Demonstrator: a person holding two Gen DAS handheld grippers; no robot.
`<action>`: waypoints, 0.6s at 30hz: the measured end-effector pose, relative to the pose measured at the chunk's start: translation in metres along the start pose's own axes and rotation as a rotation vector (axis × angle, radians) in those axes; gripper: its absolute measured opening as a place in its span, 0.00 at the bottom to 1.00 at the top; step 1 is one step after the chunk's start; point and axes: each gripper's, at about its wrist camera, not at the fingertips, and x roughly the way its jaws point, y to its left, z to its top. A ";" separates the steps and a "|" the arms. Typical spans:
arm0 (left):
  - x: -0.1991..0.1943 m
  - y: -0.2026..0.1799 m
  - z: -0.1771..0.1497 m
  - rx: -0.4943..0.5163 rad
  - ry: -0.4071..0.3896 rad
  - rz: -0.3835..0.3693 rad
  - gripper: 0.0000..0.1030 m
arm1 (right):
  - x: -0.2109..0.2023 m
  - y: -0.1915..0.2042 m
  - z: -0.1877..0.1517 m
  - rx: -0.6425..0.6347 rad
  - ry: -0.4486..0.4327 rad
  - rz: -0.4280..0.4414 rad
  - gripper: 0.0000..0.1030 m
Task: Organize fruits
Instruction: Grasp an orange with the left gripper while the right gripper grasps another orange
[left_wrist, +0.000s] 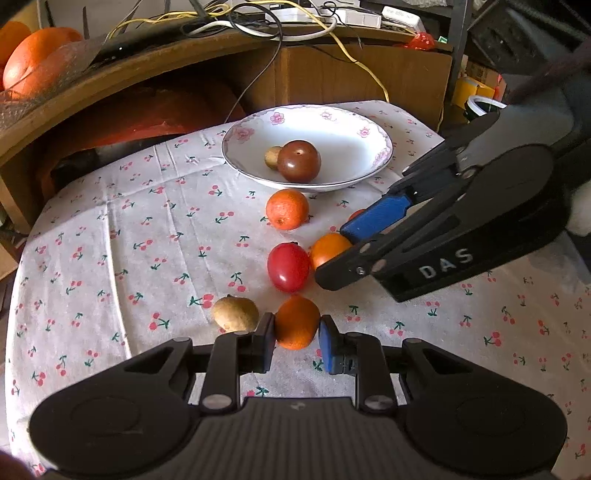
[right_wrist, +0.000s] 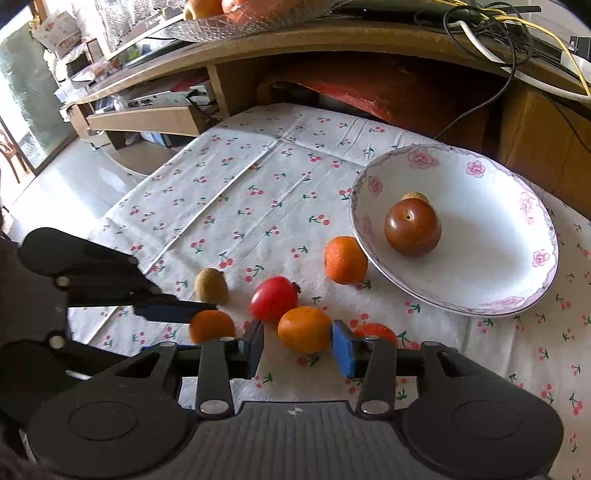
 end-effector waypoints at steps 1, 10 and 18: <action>0.000 0.000 0.000 -0.001 0.001 0.000 0.32 | 0.001 0.000 0.000 -0.002 0.002 -0.007 0.38; 0.005 0.002 0.000 -0.015 0.013 -0.004 0.32 | 0.008 -0.001 0.002 0.003 0.016 -0.064 0.29; 0.006 0.000 0.000 -0.006 0.008 0.006 0.32 | -0.002 0.001 -0.006 0.002 0.033 -0.048 0.28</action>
